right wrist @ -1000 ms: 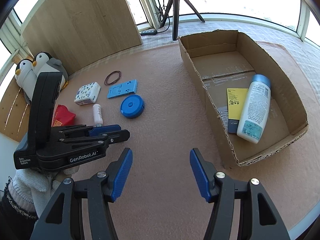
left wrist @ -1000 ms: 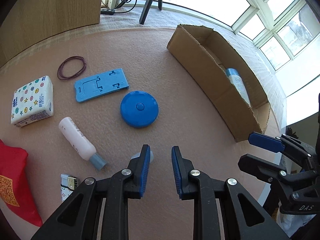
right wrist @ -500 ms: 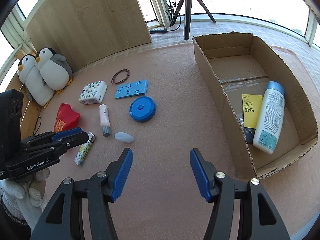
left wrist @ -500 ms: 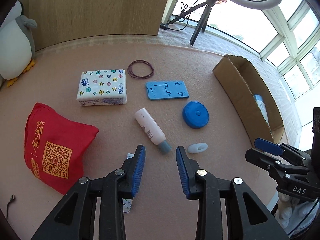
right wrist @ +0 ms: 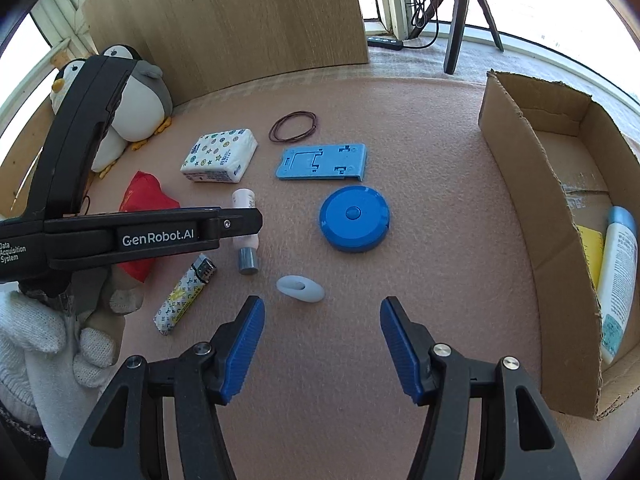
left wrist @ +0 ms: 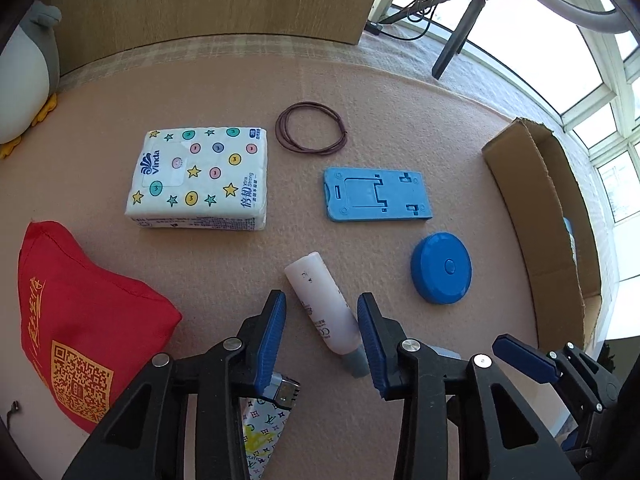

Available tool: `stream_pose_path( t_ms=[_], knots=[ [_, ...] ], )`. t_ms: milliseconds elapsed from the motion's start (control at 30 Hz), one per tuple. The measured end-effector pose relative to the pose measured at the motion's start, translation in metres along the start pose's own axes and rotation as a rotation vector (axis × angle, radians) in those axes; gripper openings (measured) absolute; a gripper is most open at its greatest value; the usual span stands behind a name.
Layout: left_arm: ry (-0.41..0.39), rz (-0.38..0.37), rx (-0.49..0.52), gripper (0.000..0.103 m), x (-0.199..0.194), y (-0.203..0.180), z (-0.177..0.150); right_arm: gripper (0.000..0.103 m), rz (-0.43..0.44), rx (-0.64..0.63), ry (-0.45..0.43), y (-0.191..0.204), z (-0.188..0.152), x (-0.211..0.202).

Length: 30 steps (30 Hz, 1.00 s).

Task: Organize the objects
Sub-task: 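Grasp the pink lotion tube with the left gripper, then lift the pink tube with the left gripper while the right gripper grasps the white cap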

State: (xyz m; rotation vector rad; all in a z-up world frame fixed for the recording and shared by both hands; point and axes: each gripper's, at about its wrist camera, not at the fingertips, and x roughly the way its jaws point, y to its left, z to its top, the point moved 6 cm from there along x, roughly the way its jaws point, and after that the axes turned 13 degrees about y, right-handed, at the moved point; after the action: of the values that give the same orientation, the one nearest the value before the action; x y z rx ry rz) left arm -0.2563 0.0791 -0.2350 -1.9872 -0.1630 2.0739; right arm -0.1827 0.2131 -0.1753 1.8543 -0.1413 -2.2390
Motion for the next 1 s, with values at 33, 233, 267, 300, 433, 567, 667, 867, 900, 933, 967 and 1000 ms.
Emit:
stream_pose_path(
  t_ms=[33, 233, 267, 300, 433, 567, 667, 867, 900, 933, 967, 1000],
  knots=[
    [-0.001, 0.005, 0.005, 0.037, 0.001, -0.001, 0.000, 0.057, -0.007, -0.006, 0.003, 0.001, 0.001, 0.002],
    [-0.004, 0.008, 0.013, 0.023, 0.002, -0.001, 0.000, 0.057, -0.032, -0.023, 0.006, 0.006, 0.008, 0.014],
    [-0.004, 0.009, 0.014, 0.022, 0.002, 0.000, -0.001, 0.057, -0.039, -0.027, 0.004, 0.006, 0.009, 0.016],
    [-0.005, 0.005, 0.016, 0.022, 0.002, 0.000, -0.002, 0.057, -0.047, -0.030, 0.004, 0.005, 0.010, 0.017],
    [-0.013, -0.008, 0.013, 0.022, 0.001, 0.003, -0.007, 0.057, -0.062, -0.033, 0.012, 0.005, 0.013, 0.025],
    [-0.020, -0.025, 0.002, 0.021, 0.000, 0.006, -0.012, 0.045, -0.060, -0.038, 0.025, 0.004, 0.013, 0.031],
    [-0.022, -0.033, -0.005, 0.021, 0.001, 0.006, -0.014, 0.035, -0.073, -0.043, 0.018, 0.002, 0.013, 0.031],
    [-0.018, -0.058, -0.009, 0.021, -0.001, 0.002, -0.016, 0.016, -0.054, -0.047, 0.015, 0.002, 0.011, 0.025],
    [-0.021, -0.057, -0.005, 0.021, -0.003, -0.001, -0.016, 0.016, -0.053, -0.049, 0.011, 0.002, 0.011, 0.022],
    [-0.024, -0.059, 0.002, 0.021, -0.005, -0.004, -0.017, 0.015, -0.054, -0.047, 0.005, 0.001, 0.011, 0.018],
    [-0.028, -0.063, 0.007, 0.021, -0.008, -0.008, -0.017, 0.015, -0.052, -0.044, -0.003, 0.000, 0.011, 0.014],
    [-0.033, -0.067, 0.015, 0.021, -0.011, -0.012, -0.017, 0.015, -0.047, -0.039, -0.011, -0.003, 0.010, 0.009]
  ],
)
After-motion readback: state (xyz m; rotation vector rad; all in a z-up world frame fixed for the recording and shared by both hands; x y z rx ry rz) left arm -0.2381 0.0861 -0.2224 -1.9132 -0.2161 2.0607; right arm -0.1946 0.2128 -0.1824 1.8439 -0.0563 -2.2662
